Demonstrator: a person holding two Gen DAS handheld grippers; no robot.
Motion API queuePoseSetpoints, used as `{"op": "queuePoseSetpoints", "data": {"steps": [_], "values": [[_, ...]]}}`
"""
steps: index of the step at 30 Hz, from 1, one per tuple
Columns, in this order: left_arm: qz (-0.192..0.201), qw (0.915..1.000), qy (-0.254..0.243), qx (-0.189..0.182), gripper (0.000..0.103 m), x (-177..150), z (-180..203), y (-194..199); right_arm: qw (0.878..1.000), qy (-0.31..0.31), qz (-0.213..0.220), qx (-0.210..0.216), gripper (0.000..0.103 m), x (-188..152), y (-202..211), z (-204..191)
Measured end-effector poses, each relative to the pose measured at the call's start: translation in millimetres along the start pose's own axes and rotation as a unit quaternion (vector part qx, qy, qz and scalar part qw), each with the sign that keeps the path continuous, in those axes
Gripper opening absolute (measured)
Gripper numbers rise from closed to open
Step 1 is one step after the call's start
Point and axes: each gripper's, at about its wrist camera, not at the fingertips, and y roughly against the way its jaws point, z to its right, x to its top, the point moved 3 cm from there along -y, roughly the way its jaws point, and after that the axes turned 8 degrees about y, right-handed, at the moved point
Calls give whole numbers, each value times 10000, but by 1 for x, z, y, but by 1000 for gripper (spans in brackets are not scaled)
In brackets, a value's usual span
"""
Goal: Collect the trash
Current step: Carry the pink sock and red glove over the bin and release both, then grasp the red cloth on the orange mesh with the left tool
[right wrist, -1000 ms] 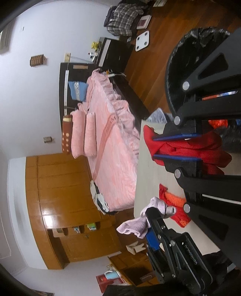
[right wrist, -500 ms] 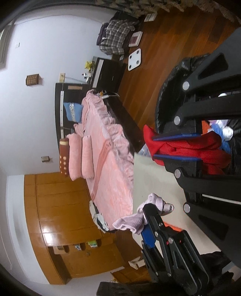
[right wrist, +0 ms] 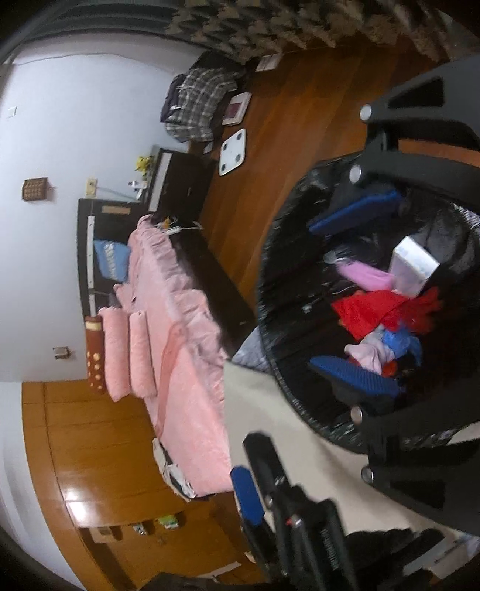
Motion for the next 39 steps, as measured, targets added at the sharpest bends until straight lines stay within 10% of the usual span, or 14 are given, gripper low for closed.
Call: {"op": "queuePoseSetpoints", "data": {"steps": [5,15,29,39], "values": [[156,9994,66,300,86,-7,-23,18,9997,-147,168,-95,97,-8,6,0],[377,9904,593,1192,90,-9,-116,69,9981,-87,458,411,97,20,-3,-59],[356,9572,1167,2625,90,-47,-264,134,9902,481,425,1243,97,44,-46,-214],[222,9439,1528,2919,90,-79,-337,148,9901,762,207,1162,97,32,-90,-292]]}}
